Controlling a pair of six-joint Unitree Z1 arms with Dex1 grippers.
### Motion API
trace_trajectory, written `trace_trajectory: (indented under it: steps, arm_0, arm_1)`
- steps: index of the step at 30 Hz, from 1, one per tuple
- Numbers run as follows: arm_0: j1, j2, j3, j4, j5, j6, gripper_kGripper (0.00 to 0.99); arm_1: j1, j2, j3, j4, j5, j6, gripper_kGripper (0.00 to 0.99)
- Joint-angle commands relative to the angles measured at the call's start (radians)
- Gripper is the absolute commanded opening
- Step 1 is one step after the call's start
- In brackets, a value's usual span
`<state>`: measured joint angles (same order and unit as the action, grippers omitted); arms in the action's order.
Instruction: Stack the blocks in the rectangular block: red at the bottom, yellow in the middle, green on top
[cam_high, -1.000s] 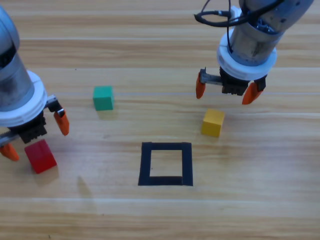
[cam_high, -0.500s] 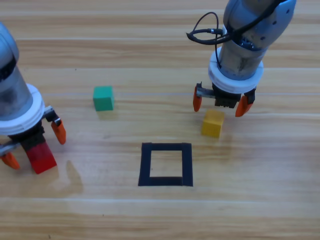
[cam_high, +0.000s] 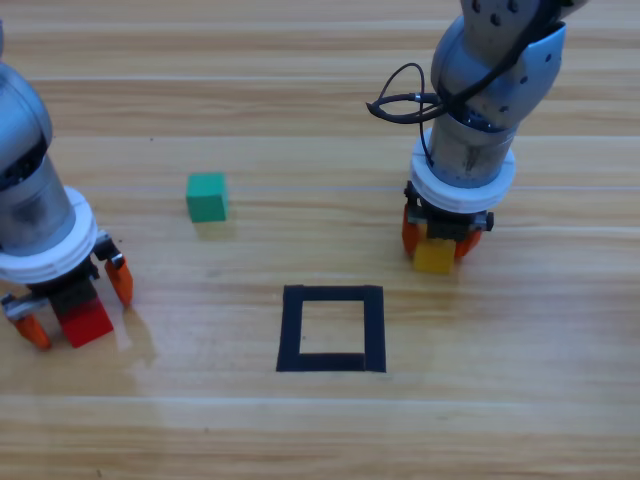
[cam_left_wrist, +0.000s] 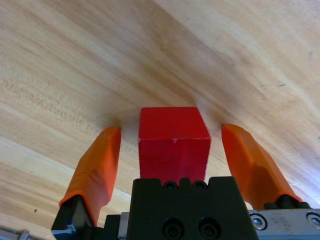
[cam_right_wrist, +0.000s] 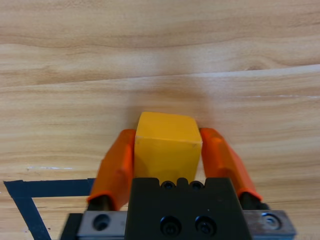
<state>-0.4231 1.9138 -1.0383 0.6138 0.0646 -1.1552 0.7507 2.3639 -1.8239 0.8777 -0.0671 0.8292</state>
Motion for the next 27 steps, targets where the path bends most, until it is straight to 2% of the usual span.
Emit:
trace_trajectory:
  steps: [1, 8, 12, 19, 23, 27]
  arm_0:
    - [0.020, 0.054, 0.029, -0.034, -0.006, 0.017, 0.752]
    - [0.017, 0.056, -0.011, -0.014, 0.006, 0.089, 0.321]
    - [-0.039, 0.042, -0.128, 0.087, 0.023, 0.204, 0.121]
    - [-0.213, -0.050, -0.247, 0.139, 0.001, 0.454, 0.061]
    - [-0.345, 0.025, -0.342, 0.169, 0.001, 0.549, 0.061]
    - [-0.427, 0.119, -0.396, 0.170, -0.006, 0.623, 0.060]
  arm_1:
    - [0.013, 0.020, -0.002, 0.053, -0.002, 0.002, 0.000]
    - [0.024, -0.137, 0.014, 0.139, -0.007, -0.033, 0.000]
    - [0.027, -0.233, 0.051, 0.144, 0.001, -0.059, 0.000]
    - [0.026, -0.270, 0.066, 0.150, 0.058, -0.102, 0.000]
    - [0.026, -0.281, 0.075, 0.155, 0.067, -0.102, 0.000]
    - [0.021, -0.281, 0.075, 0.155, 0.078, -0.110, 0.000]
